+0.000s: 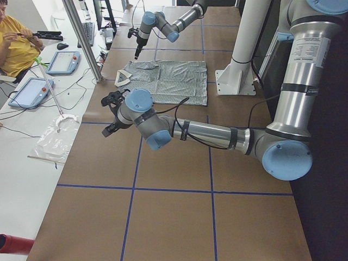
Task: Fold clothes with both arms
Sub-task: 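Fold the grasped sleeve with the right gripper inward toward the collar, then release and raise the right gripper away while the left arm moves in, then lower the left gripper onto the sleeve nearest it and grasp it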
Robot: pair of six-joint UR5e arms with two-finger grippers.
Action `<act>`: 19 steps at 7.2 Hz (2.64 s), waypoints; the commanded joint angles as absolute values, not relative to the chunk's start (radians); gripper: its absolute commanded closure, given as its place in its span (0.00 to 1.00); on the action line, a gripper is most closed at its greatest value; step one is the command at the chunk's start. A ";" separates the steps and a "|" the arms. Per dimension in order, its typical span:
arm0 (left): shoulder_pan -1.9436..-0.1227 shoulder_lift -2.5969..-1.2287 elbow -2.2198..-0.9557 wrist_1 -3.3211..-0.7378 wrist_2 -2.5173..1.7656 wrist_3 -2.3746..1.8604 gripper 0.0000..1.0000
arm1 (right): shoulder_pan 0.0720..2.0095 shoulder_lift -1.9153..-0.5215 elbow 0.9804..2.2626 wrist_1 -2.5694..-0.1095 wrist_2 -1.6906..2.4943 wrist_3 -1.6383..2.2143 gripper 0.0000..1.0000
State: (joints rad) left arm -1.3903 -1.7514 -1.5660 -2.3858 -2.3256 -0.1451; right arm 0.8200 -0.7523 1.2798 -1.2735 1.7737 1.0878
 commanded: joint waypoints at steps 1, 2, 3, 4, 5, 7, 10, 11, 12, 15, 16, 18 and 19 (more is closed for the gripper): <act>-1.282 -1.818 -1.554 -2.384 -2.319 -0.296 0.00 | 0.903 -0.795 1.333 -1.293 1.854 1.014 0.00; -1.235 -1.845 -1.552 -2.379 -2.274 -0.416 0.00 | 0.954 -0.802 1.333 -1.290 1.935 0.914 0.00; -1.147 -1.882 -1.546 -2.375 -2.163 -0.555 0.00 | 1.016 -0.848 1.351 -1.281 2.033 0.811 0.00; -1.059 -1.949 -1.507 -2.373 -2.076 -0.697 0.05 | 1.072 -0.904 1.388 -1.278 2.087 0.725 0.00; -0.987 -2.001 -1.452 -2.373 -1.966 -0.832 0.22 | 1.107 -0.960 1.419 -1.278 2.139 0.627 0.00; -0.928 -2.055 -1.364 -2.373 -1.849 -0.948 0.41 | 1.140 -1.041 1.491 -1.276 2.177 0.601 0.00; -0.819 -2.123 -1.217 -2.387 -1.663 -1.005 0.41 | 1.140 -1.065 1.497 -1.275 2.175 0.601 0.00; -0.813 -2.123 -1.213 -2.387 -1.661 -1.009 0.41 | 1.140 -1.068 1.502 -1.276 2.175 0.603 0.00; -0.808 -2.123 -1.206 -2.388 -1.661 -1.018 0.41 | 1.140 -1.074 1.508 -1.275 2.175 0.603 0.00; -0.792 -2.125 -1.198 -2.388 -1.661 -1.020 0.46 | 1.140 -1.083 1.511 -1.276 2.174 0.603 0.00; -0.788 -2.125 -1.198 -2.388 -1.661 -1.022 0.47 | 1.140 -1.083 1.511 -1.275 2.172 0.603 0.00; -0.778 -2.123 -1.197 -2.388 -1.661 -1.028 0.47 | 1.140 -1.085 1.511 -1.275 2.171 0.603 0.00; -0.778 -2.122 -1.197 -2.388 -1.660 -1.028 0.47 | 1.140 -1.086 1.511 -1.275 2.171 0.603 0.00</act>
State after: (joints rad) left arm -0.7810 -2.1231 -1.1971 -2.3884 -1.6609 -1.0261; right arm 1.1397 -1.0847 1.5109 -1.2748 2.1708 0.6028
